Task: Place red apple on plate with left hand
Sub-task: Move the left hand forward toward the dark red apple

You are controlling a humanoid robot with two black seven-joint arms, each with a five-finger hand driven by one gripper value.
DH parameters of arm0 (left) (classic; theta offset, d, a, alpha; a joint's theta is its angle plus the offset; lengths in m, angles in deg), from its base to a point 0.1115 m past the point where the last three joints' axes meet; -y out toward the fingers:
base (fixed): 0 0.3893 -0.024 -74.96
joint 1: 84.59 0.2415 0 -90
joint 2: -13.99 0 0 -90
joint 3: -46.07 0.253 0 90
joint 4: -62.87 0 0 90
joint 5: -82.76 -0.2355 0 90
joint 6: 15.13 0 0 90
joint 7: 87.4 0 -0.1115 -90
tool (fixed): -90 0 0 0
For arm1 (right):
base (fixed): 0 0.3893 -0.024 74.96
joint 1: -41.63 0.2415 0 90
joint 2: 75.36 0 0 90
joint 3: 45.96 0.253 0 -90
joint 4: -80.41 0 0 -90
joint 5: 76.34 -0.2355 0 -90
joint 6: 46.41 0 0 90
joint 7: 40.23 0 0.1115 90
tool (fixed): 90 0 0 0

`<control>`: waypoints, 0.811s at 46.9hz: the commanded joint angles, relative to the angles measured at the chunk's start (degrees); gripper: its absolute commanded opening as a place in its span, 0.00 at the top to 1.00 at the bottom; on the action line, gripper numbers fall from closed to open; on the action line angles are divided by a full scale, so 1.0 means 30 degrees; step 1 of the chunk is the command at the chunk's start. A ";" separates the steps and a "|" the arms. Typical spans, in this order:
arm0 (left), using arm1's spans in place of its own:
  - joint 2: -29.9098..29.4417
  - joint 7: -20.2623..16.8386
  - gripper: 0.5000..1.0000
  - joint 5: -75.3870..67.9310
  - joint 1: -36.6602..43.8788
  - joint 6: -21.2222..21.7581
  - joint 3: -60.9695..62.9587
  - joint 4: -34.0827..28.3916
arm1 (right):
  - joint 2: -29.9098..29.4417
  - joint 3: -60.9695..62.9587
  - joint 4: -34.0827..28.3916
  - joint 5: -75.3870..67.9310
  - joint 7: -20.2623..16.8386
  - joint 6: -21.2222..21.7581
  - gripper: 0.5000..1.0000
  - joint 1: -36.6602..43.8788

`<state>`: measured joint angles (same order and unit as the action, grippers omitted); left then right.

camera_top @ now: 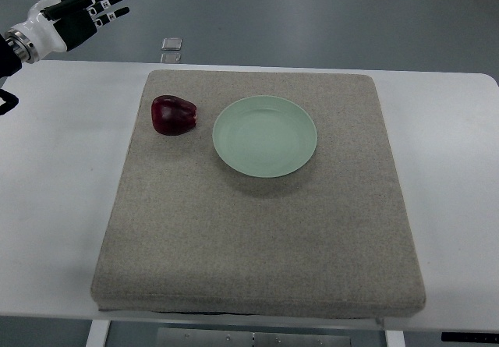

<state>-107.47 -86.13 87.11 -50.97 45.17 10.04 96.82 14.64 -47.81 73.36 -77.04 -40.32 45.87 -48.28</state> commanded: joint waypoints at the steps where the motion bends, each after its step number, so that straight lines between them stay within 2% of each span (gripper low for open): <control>1: 0.0583 -0.0015 0.01 -0.0072 0.0014 -0.0002 -0.0003 -0.0155 | 0.0000 0.0000 0.0008 -0.0001 0.0000 0.0000 0.14 -0.0001; 13: 0.0790 0.0014 0.01 -0.0131 0.0014 0.0116 -0.0003 -0.0302 | 0.0000 0.0000 0.0008 -0.0001 0.0000 0.0000 0.14 -0.0001; 24: 0.0467 -0.0044 0.01 -0.0452 0.0131 -0.0616 0.0348 -0.0126 | 0.0000 0.0000 0.0008 -0.0001 0.0000 0.0000 0.14 -0.0001; 38: -0.0059 -0.0307 0.01 -0.8299 -0.0016 -0.0675 -0.0062 0.0575 | 0.0000 0.0000 0.0008 -0.0001 0.0000 0.0000 0.14 -0.0001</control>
<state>-107.08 -86.40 67.79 -51.00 43.14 9.92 97.10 14.64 -47.81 73.35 -77.04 -40.32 45.87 -48.28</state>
